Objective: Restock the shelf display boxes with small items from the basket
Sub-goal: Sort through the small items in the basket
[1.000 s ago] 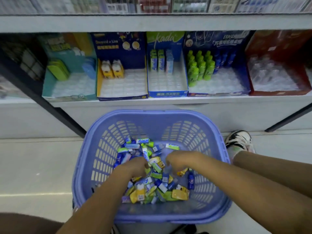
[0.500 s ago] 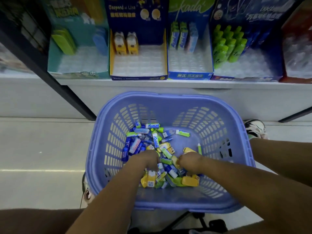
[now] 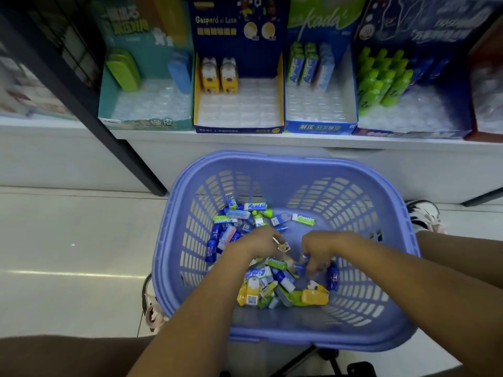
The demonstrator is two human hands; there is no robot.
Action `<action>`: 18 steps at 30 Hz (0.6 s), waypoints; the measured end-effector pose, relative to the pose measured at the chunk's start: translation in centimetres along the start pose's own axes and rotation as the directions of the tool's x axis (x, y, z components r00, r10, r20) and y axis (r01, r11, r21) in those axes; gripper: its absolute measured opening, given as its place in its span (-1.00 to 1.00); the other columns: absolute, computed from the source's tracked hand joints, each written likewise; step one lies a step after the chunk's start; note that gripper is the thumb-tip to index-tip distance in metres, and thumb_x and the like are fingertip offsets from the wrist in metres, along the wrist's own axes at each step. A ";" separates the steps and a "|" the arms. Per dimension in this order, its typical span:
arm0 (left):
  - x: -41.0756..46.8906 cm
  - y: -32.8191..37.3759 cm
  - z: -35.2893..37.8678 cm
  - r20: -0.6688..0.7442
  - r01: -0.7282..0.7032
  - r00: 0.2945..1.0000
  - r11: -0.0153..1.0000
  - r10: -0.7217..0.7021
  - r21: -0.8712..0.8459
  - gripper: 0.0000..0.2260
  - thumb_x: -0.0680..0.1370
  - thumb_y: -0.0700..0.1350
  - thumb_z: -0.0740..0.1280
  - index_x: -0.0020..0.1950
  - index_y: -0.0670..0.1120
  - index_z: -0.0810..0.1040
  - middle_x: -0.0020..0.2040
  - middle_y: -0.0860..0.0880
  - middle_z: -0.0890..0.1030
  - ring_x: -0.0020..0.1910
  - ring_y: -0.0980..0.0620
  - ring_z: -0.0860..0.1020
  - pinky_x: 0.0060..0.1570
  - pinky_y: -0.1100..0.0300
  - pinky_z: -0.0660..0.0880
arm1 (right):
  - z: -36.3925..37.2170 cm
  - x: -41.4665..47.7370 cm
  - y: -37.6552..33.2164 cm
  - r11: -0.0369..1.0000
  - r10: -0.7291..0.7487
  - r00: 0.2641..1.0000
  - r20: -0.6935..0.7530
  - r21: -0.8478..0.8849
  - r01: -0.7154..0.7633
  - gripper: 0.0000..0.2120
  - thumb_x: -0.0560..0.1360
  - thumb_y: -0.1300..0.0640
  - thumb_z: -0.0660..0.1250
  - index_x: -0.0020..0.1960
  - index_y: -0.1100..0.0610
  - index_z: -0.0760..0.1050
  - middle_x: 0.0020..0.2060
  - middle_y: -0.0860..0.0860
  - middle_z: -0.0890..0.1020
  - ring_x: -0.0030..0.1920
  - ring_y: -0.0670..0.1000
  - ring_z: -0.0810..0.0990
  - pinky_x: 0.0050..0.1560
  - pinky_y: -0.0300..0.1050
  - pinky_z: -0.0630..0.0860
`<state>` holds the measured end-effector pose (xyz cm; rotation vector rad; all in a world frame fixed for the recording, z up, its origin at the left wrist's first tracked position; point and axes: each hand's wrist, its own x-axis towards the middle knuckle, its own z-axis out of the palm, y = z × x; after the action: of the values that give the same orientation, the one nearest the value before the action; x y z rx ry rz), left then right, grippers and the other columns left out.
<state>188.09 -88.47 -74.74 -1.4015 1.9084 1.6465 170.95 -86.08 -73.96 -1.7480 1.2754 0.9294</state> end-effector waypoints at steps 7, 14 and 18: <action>-2.2 3.2 -3.2 -0.042 -0.122 0.993 0.907 0.115 -0.403 -0.85 0.48 -0.21 0.43 0.02 -0.22 0.60 -0.06 -0.17 0.65 -0.12 -0.04 0.64 0.03 0.14 0.60 | -7.0 -5.5 1.1 0.751 -0.122 0.985 -0.121 0.638 0.171 -0.87 0.39 0.07 0.49 -0.29 0.09 0.64 -0.38 0.01 0.68 -0.30 -0.06 0.67 -0.28 -0.27 0.57; -7.5 6.3 -9.1 -0.273 -0.300 0.950 0.687 0.152 -0.662 -0.93 0.58 -0.22 0.26 -0.07 -0.17 0.52 -0.21 -0.10 0.56 -0.40 0.09 0.62 -0.39 0.31 0.55 | -11.2 -9.0 0.3 0.216 -0.104 0.905 -0.413 0.879 0.426 -0.84 0.57 0.08 0.21 -0.05 0.14 0.51 -0.26 0.11 0.62 -0.20 0.04 0.52 -0.31 -0.26 0.42; -9.6 7.5 -10.9 -0.431 -0.468 0.881 0.501 0.196 -0.728 -0.87 0.57 -0.22 0.26 -0.13 -0.14 0.57 -0.33 -0.01 0.59 -0.44 0.15 0.55 -0.43 0.35 0.49 | -13.6 -11.6 -0.9 0.325 -0.150 0.815 -0.559 0.751 0.575 -0.87 0.54 0.09 0.26 -0.12 0.04 0.57 -0.40 -0.08 0.49 -0.41 -0.12 0.38 -0.38 -0.32 0.31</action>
<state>191.23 -94.03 -59.66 -1.7062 1.6498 2.9565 170.74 -93.28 -57.61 -1.1890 1.1532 -0.4627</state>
